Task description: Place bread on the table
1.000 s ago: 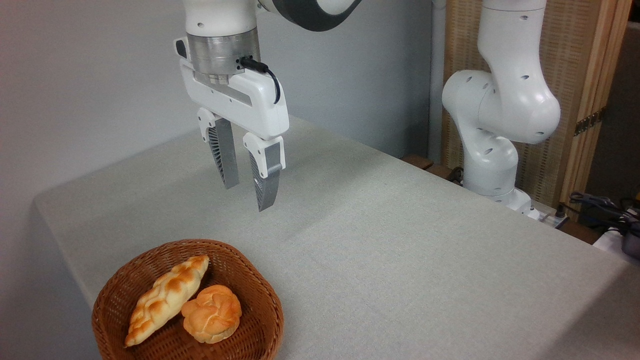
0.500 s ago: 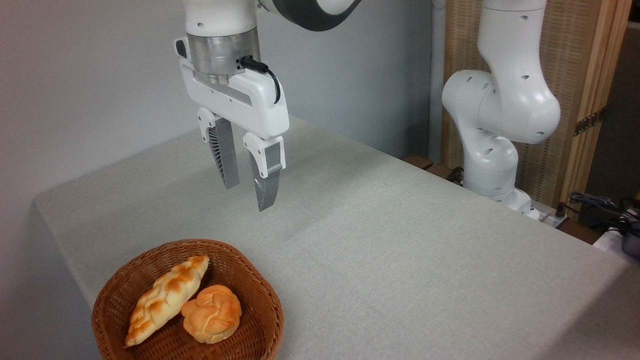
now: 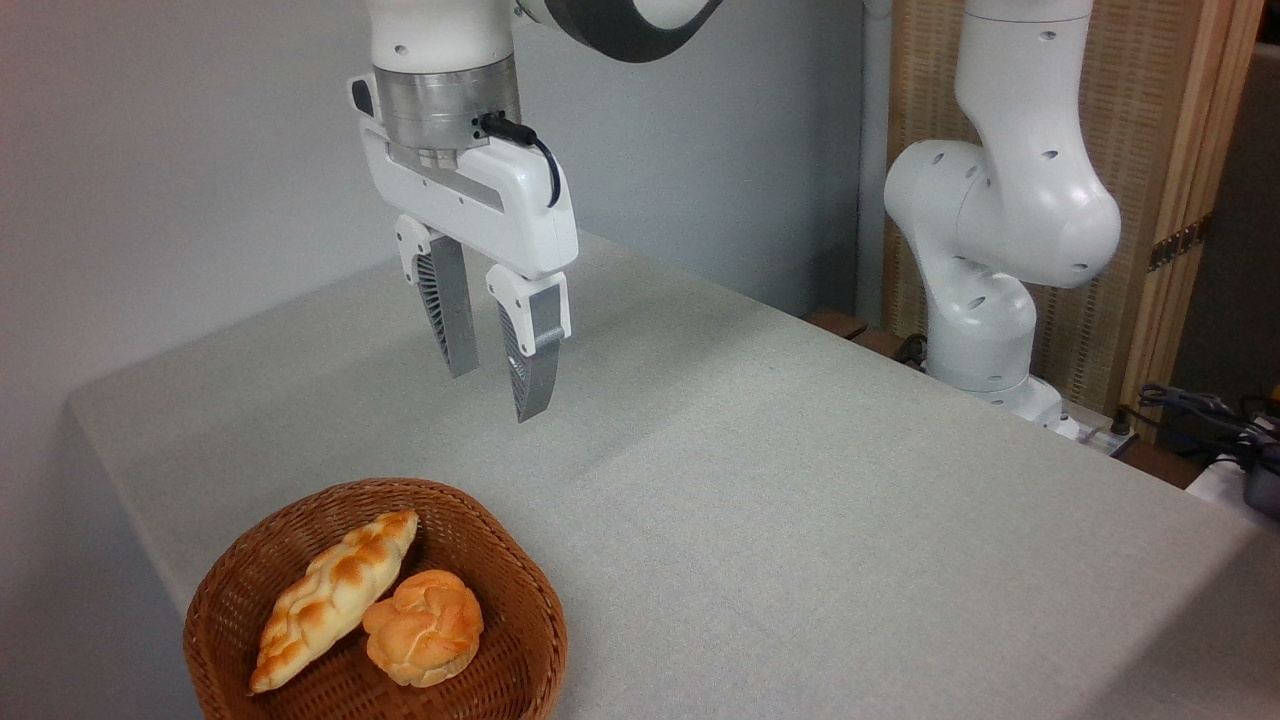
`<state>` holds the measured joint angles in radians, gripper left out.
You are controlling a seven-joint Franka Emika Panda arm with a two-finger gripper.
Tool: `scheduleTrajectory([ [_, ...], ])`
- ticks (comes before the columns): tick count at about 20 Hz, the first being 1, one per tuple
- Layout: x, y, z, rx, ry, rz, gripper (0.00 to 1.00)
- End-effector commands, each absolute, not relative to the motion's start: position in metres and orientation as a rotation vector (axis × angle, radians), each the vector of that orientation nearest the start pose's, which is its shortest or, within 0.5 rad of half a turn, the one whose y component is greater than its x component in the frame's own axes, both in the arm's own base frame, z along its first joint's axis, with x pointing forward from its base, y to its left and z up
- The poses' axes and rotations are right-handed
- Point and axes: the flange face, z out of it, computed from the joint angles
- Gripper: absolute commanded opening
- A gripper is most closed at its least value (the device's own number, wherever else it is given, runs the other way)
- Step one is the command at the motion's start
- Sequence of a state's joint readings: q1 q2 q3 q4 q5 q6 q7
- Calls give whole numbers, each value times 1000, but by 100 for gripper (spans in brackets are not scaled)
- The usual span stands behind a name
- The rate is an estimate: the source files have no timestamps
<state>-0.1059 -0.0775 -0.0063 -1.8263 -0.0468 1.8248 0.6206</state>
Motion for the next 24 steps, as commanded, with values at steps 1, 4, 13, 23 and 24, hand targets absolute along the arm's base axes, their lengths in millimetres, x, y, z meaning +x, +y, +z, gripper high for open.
scheduleTrajectory([
  [1,541,-63,577,-2979,1109,-156,100],
  [4,548,-59,574,-2966,1086,-239,100],
  [13,585,-36,519,-2899,1013,-445,100],
  [23,620,-19,450,-2631,1446,-409,100],
  [24,621,-19,446,-2593,1503,-399,100],
])
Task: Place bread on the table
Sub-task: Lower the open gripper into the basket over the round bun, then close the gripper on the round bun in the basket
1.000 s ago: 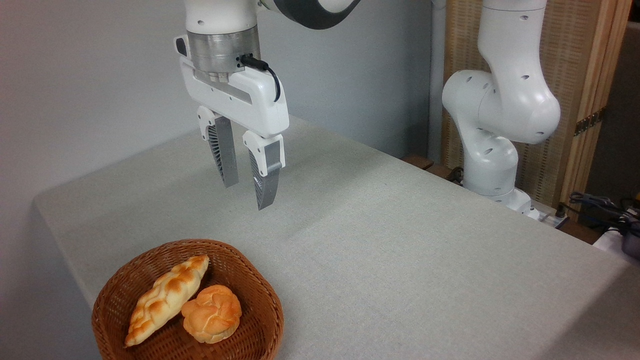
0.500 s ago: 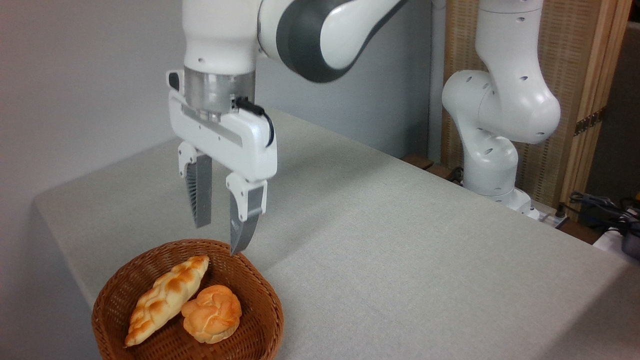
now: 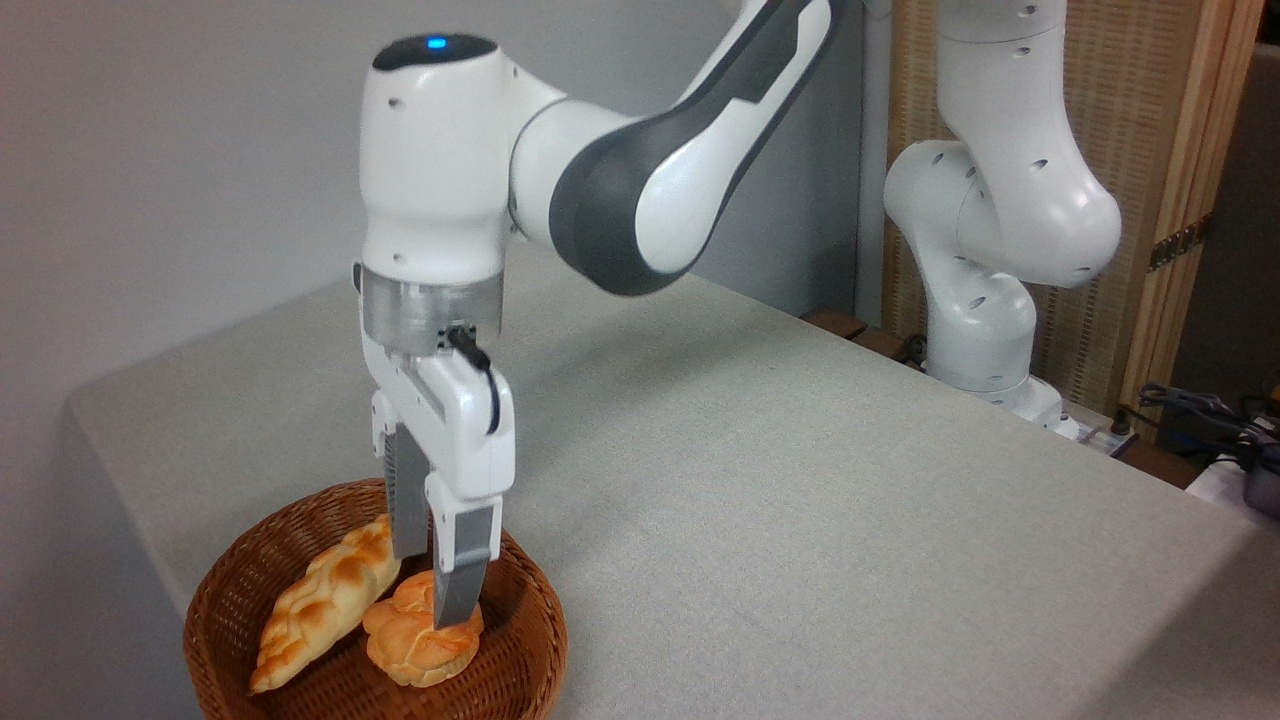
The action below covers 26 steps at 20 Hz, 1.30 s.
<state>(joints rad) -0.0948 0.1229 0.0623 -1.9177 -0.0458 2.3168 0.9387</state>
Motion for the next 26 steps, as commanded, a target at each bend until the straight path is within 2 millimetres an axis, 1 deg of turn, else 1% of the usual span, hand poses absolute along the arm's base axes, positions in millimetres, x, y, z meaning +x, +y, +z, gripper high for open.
scheduleTrajectory([
  [1,621,-19,441,-2556,1558,-378,100],
  [2,622,-19,437,-2536,1584,-363,100],
  [4,625,-20,423,-2542,1594,-333,100],
  [6,626,-22,413,-2546,1605,-316,100],
  [11,628,-27,407,-2540,1619,-312,100],
  [12,628,-26,407,-2540,1616,-313,96],
  [14,628,-26,409,-2536,1619,-317,64],
  [15,628,-26,410,-2527,1629,-318,54],
  [23,628,-22,414,-2521,1630,-322,55],
  [25,627,-20,421,-2527,1616,-337,55],
  [26,627,-16,429,-2534,1596,-357,55],
])
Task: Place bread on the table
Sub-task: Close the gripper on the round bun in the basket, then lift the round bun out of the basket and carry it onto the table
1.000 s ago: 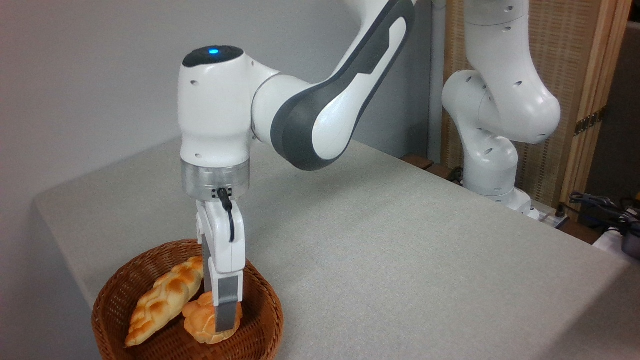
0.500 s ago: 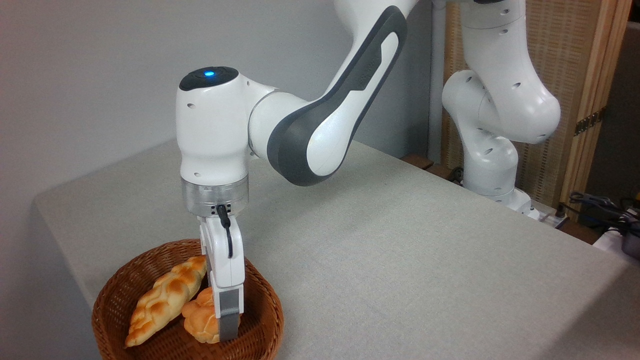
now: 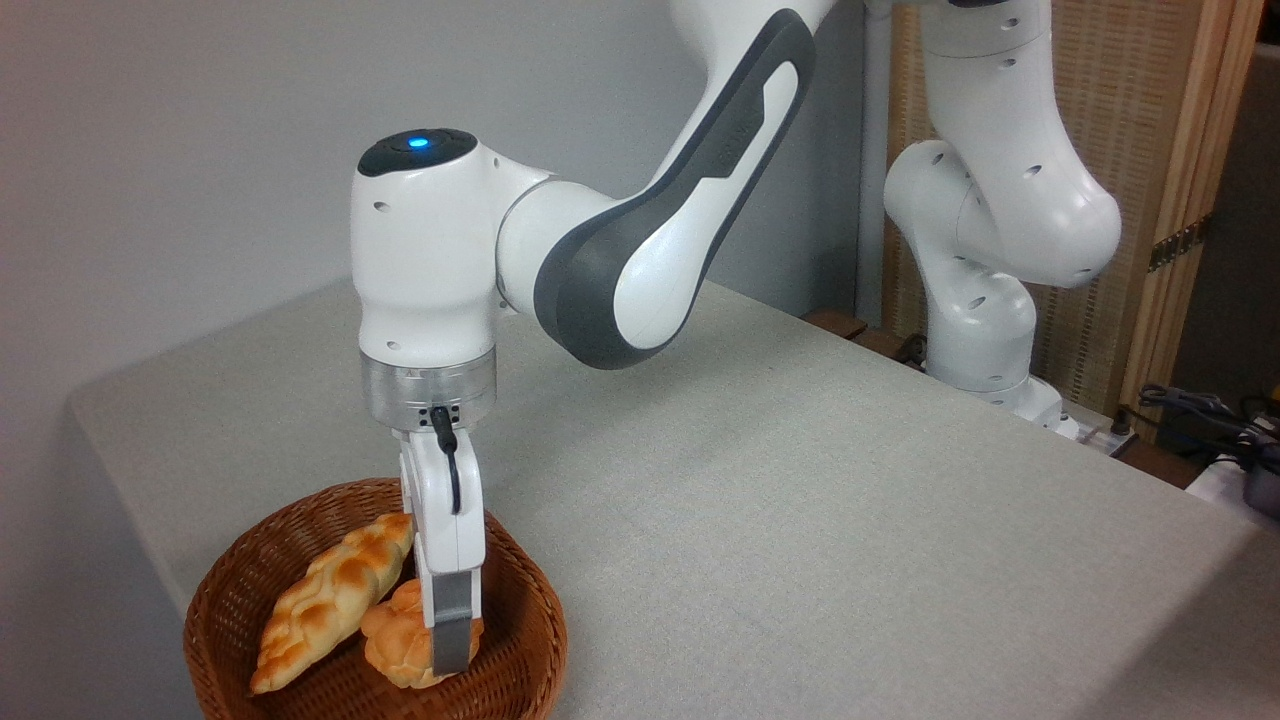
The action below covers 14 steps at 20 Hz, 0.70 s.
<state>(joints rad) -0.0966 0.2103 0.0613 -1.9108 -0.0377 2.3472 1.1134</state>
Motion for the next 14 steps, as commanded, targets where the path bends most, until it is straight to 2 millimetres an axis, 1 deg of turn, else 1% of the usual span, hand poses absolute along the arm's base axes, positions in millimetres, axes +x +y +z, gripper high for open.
scheduleTrajectory([
  [1,626,-9,436,-2540,1575,-365,55],
  [4,620,-7,450,-2549,1569,-368,54],
  [7,610,-7,474,-2583,1528,-381,54],
  [9,601,-13,490,-2654,1442,-384,55],
  [11,590,-20,506,-2756,1311,-369,57],
  [12,583,-22,512,-2802,1258,-344,57],
  [14,568,-29,520,-2869,1206,-266,58],
])
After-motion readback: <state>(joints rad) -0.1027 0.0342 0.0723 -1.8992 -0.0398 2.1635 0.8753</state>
